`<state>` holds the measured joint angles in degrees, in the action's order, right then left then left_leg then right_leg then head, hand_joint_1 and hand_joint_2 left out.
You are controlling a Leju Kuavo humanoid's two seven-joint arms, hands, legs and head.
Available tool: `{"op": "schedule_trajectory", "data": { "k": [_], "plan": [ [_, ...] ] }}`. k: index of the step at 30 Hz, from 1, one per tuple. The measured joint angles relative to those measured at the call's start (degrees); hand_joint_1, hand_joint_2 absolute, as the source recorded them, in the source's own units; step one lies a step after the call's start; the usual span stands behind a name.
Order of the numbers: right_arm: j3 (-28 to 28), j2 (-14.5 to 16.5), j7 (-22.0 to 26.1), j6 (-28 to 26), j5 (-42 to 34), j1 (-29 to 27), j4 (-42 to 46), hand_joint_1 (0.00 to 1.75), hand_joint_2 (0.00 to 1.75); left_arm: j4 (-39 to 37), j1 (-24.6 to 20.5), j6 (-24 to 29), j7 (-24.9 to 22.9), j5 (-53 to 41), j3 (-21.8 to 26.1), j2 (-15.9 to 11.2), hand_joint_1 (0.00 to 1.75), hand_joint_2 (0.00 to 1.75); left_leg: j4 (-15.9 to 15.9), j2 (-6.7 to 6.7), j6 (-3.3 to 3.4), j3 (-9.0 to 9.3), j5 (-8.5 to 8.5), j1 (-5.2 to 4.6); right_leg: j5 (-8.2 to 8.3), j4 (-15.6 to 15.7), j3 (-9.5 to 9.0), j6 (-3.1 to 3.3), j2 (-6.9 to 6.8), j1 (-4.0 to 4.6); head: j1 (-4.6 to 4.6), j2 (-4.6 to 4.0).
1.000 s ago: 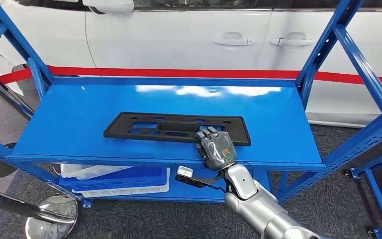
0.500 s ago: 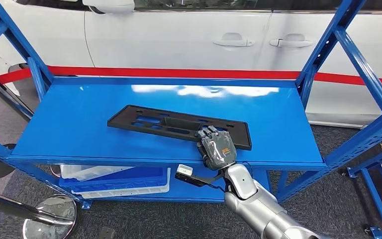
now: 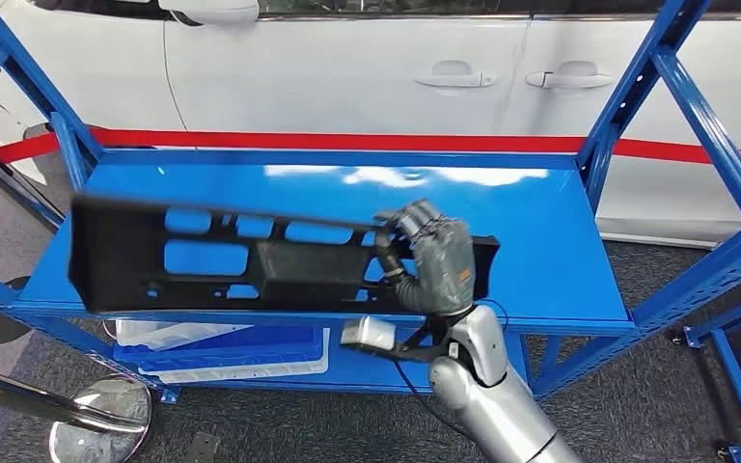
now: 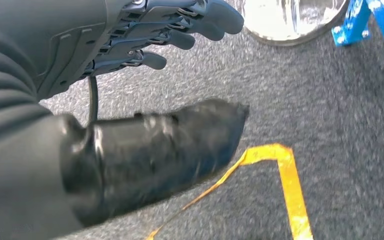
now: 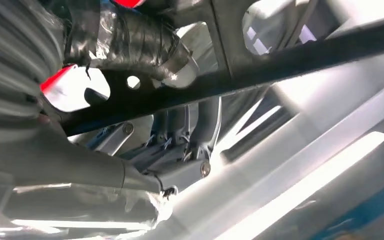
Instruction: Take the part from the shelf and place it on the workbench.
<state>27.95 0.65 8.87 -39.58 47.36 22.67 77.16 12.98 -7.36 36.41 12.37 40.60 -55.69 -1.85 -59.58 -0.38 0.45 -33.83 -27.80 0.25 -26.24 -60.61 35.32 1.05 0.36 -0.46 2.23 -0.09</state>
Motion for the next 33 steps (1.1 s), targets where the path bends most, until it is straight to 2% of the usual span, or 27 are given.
{"op": "schedule_trajectory", "data": {
  "k": [2,4,5,6,7,8,10,11,12,15,16,17,20,21,22,23,24,25,26,27,28,30,31,32,33],
  "plan": [
    [-0.1,-0.7,-4.2,0.0,-4.2,0.2,5.7,1.75,1.75,0.0,0.1,0.1,-0.4,-0.5,-0.2,0.1,0.00,1.75,-3.3,0.08,-0.55,-1.33,-2.11,0.14,0.10,0.3,-0.32,0.68,-0.10,-0.21,0.20,0.00],
    [0.0,-1.5,-5.7,0.1,-7.2,-0.1,11.0,1.75,1.75,0.0,0.1,-0.3,-0.6,-1.1,-0.5,0.2,0.00,1.75,-10.6,0.13,-0.95,-4.66,-5.57,0.33,0.18,0.3,-0.40,1.07,-0.13,-0.11,0.40,0.00],
    [0.1,-1.9,-5.8,0.2,-8.1,-0.4,13.5,1.75,1.75,0.0,0.1,-0.7,-0.6,-1.3,-0.6,0.2,0.00,1.75,-14.0,0.12,-1.04,-6.27,-6.79,0.40,0.22,0.3,-0.38,1.15,-0.12,-0.03,0.41,0.00],
    [0.2,-2.3,-5.8,0.2,-8.9,-0.6,15.9,1.75,1.75,0.0,0.1,-1.1,-0.7,-1.6,-0.8,0.2,0.00,1.75,-15.9,0.12,-1.04,-7.18,-7.13,0.42,0.26,0.2,-0.37,1.20,-0.08,0.03,0.41,0.00],
    [0.4,-2.7,-5.8,0.3,-9.6,-0.9,18.2,1.75,1.75,0.0,0.1,-1.5,-0.8,-1.9,-1.1,0.3,0.00,1.75,-15.5,0.12,-0.93,-7.03,-6.35,0.42,0.27,0.1,-0.36,1.22,-0.01,0.08,0.42,0.00],
    [0.6,-3.1,-5.9,0.4,-10.3,-1.1,20.7,1.75,1.75,0.0,0.1,-1.8,-0.9,-2.2,-1.3,0.3,0.00,1.75,-12.9,0.12,-0.73,-5.81,-4.60,0.40,0.27,0.1,-0.37,1.22,0.09,0.10,0.42,0.00],
    [0.9,-3.7,-5.9,0.6,-11.7,-1.5,25.8,1.75,1.75,0.0,0.0,-2.1,-1.1,-2.8,-1.9,0.3,0.00,1.75,-5.0,0.07,-0.18,-1.96,-0.93,0.23,0.29,0.0,-0.30,1.10,0.24,0.22,0.40,0.00],
    [1.0,-4.0,-5.9,0.8,-12.2,-1.7,28.1,1.75,1.75,0.0,0.0,-2.2,-1.1,-3.2,-2.2,0.4,0.00,1.75,-2.0,0.03,0.06,-0.58,0.07,0.07,0.37,0.0,-0.17,0.90,0.28,0.26,0.38,0.00],
    [1.1,-4.3,-5.9,1.0,-12.6,-1.9,30.0,1.75,1.75,0.0,-0.1,-2.2,-1.2,-3.4,-2.5,0.4,0.00,1.75,-0.4,-0.02,0.25,0.11,0.43,-0.11,0.49,0.0,-0.02,0.64,0.31,0.29,0.38,0.00],
    [1.3,-5.1,-5.9,1.3,-12.9,-2.6,34.1,1.75,1.75,0.0,-0.1,-2.3,-1.3,-3.8,-3.2,0.5,0.00,1.75,0.5,0.02,0.92,0.07,1.05,-0.25,0.79,0.1,0.19,-0.38,0.36,0.15,0.35,0.00],
    [1.3,-5.4,-5.9,1.3,-13.0,-2.7,35.1,1.75,1.75,0.0,0.0,-2.3,-1.3,-3.8,-3.3,0.6,0.00,1.75,1.0,0.12,1.25,0.00,1.52,-0.15,0.04,-0.3,0.38,-0.65,0.33,0.15,0.31,0.00],
    [1.4,-5.7,-5.8,1.3,-13.1,-2.9,36.1,1.75,1.75,0.0,-0.1,-2.3,-1.4,-3.8,-3.4,0.7,0.00,1.75,1.4,0.23,1.62,-0.18,2.02,-0.02,-1.60,-1.9,0.87,-0.85,0.29,0.18,0.23,0.00],
    [1.6,-6.5,-5.6,1.3,-13.6,-3.3,38.9,1.75,1.75,0.0,-0.2,-2.5,-1.6,-4.1,-3.8,0.9,0.00,1.75,1.6,0.41,2.26,-1.42,3.18,0.01,-8.68,-11.2,3.41,-1.24,0.21,0.10,-0.03,0.00],
    [1.7,-6.8,-5.5,1.4,-13.8,-3.6,39.6,1.75,1.75,0.0,-0.2,-2.7,-1.7,-4.4,-4.1,0.9,0.00,1.75,1.5,0.43,2.26,-1.97,3.55,-0.02,-9.69,-13.4,3.68,-1.36,0.21,0.01,-0.07,0.00],
    [1.7,-7.0,-5.4,1.5,-13.8,-4.0,40.2,1.75,1.75,0.0,-0.2,-2.9,-1.9,-4.7,-4.4,1.0,0.00,1.75,1.4,0.42,2.19,-2.59,3.93,-0.01,-9.45,-13.9,3.11,-1.45,0.20,-0.10,-0.10,0.00],
    [1.7,-7.3,-5.4,1.6,-13.8,-4.3,40.9,1.75,1.75,0.0,-0.2,-3.1,-2.1,-5.1,-4.7,1.1,0.00,1.75,1.2,0.41,2.05,-3.26,4.31,0.03,-8.25,-12.3,1.58,-1.52,0.18,-0.20,-0.13,0.00],
    [1.7,-7.4,-5.4,1.7,-13.7,-4.6,41.5,1.75,1.75,0.0,-0.2,-3.2,-2.3,-5.5,-5.0,1.2,0.00,1.75,0.9,0.39,1.83,-3.95,4.68,0.08,-6.71,-8.9,-0.89,-1.57,0.16,-0.30,-0.17,0.00],
    [1.7,-7.5,-5.4,1.8,-13.6,-4.9,42.0,1.75,1.75,0.0,-0.1,-3.3,-2.4,-5.8,-5.3,1.4,0.00,1.75,0.6,0.37,1.53,-4.61,5.00,0.08,-5.87,-4.9,-3.53,-1.61,0.15,-0.35,-0.19,0.00],
    [1.8,-7.6,-5.4,1.9,-13.4,-5.2,42.6,1.75,1.75,0.0,-0.1,-3.4,-2.6,-6.1,-5.6,1.5,0.00,1.75,0.3,0.34,1.21,-5.03,5.32,0.06,-5.20,-1.8,-5.51,-1.49,0.21,-0.23,-0.12,0.00],
    [1.8,-7.8,-5.4,2.0,-13.3,-5.6,43.0,1.75,1.75,0.0,-0.1,-3.4,-2.6,-6.5,-5.9,1.5,0.00,1.75,0.1,0.30,0.87,-5.23,5.61,0.00,-5.11,0.3,-6.65,-1.36,0.28,-0.16,-0.13,0.00],
    [1.8,-7.9,-5.4,2.0,-13.2,-6.0,43.4,1.75,1.75,0.0,-0.1,-3.5,-2.7,-6.7,-6.2,1.5,0.00,1.75,0.1,0.25,0.56,-5.29,5.96,-0.06,-5.21,1.0,-6.80,-1.14,0.36,0.00,-0.07,0.00],
    [1.8,-8.0,-5.5,2.0,-13.2,-6.6,44.0,1.75,1.75,0.0,-0.1,-3.6,-2.9,-6.9,-6.7,1.5,0.00,1.75,0.1,0.14,-0.10,-5.39,6.50,0.05,-4.42,1.0,-6.05,-0.39,0.33,0.05,-0.08,0.00],
    [1.9,-8.1,-5.5,2.0,-13.2,-6.8,44.2,1.75,1.75,0.0,-0.1,-3.7,-3.0,-7.0,-6.9,1.5,0.00,1.75,-0.3,0.11,-0.42,-5.80,5.83,0.16,-3.88,1.0,-5.63,0.08,0.23,0.03,0.05,0.00],
    [1.9,-8.1,-5.5,2.0,-13.3,-6.9,44.4,1.75,1.75,0.0,-0.1,-3.8,-3.0,-7.0,-7.1,1.5,0.00,1.75,-1.6,0.10,-0.73,-6.41,4.12,0.27,-3.24,1.1,-5.09,0.56,0.11,-0.04,0.28,0.00],
    [1.9,-8.2,-5.6,2.0,-13.3,-7.1,44.6,1.75,1.75,0.0,-0.1,-3.8,-3.1,-7.0,-7.3,1.5,0.00,1.75,-3.9,0.10,-1.00,-7.26,1.42,0.38,-2.53,1.1,-4.41,0.92,0.00,-0.10,0.61,0.00]
  ]
}}
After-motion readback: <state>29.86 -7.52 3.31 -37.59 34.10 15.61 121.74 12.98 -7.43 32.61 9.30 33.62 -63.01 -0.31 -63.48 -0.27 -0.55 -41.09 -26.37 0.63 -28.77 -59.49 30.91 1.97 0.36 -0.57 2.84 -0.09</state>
